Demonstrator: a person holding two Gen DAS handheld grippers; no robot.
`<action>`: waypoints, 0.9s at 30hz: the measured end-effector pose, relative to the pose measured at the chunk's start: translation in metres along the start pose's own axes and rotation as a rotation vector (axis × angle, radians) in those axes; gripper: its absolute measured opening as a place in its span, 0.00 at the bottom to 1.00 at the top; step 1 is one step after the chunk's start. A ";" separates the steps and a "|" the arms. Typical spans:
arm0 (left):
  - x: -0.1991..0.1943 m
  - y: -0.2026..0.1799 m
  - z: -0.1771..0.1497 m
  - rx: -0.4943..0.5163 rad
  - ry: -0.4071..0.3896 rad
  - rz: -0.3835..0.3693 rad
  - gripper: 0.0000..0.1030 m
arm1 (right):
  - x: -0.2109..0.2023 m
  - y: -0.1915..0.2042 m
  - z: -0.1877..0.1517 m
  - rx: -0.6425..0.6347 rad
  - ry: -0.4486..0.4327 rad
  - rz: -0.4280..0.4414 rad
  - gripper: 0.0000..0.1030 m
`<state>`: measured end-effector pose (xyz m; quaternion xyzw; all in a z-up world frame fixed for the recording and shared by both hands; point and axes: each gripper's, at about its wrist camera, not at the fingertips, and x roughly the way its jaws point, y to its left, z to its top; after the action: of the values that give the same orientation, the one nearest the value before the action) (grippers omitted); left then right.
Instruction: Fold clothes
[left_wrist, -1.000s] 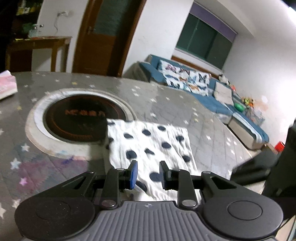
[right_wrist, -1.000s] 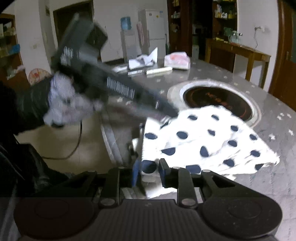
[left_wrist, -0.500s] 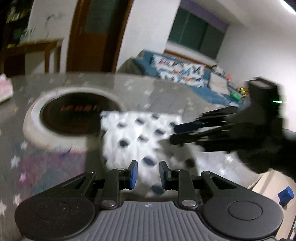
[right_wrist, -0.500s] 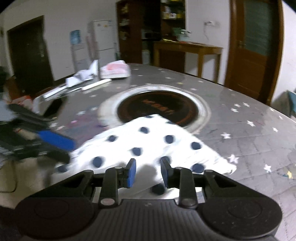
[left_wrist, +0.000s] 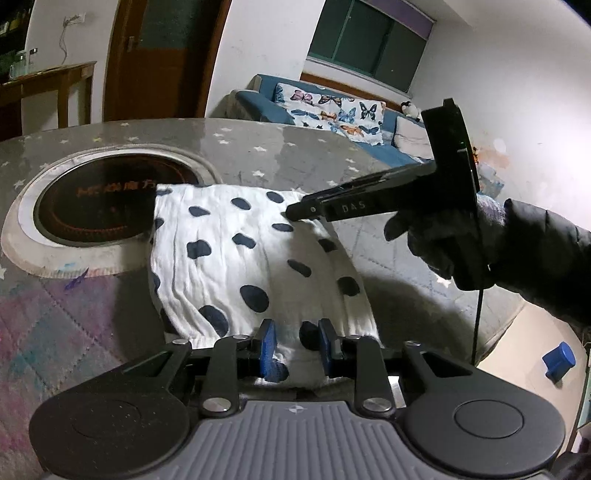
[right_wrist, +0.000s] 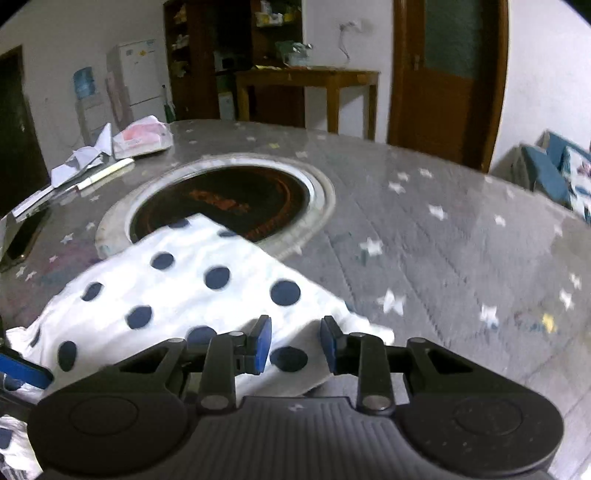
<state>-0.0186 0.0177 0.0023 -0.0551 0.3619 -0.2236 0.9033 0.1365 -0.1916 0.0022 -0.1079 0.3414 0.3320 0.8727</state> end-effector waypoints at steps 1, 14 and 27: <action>-0.002 0.000 0.002 0.000 -0.010 -0.002 0.28 | -0.003 0.005 0.005 -0.013 -0.009 0.009 0.29; -0.003 0.017 0.000 -0.079 -0.026 0.026 0.28 | 0.053 0.081 0.052 -0.223 0.055 0.186 0.30; -0.012 0.016 0.000 -0.087 -0.051 0.027 0.28 | 0.024 0.067 0.044 -0.163 0.039 0.198 0.35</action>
<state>-0.0202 0.0373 0.0055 -0.0949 0.3487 -0.1939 0.9120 0.1289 -0.1106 0.0211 -0.1508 0.3392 0.4411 0.8171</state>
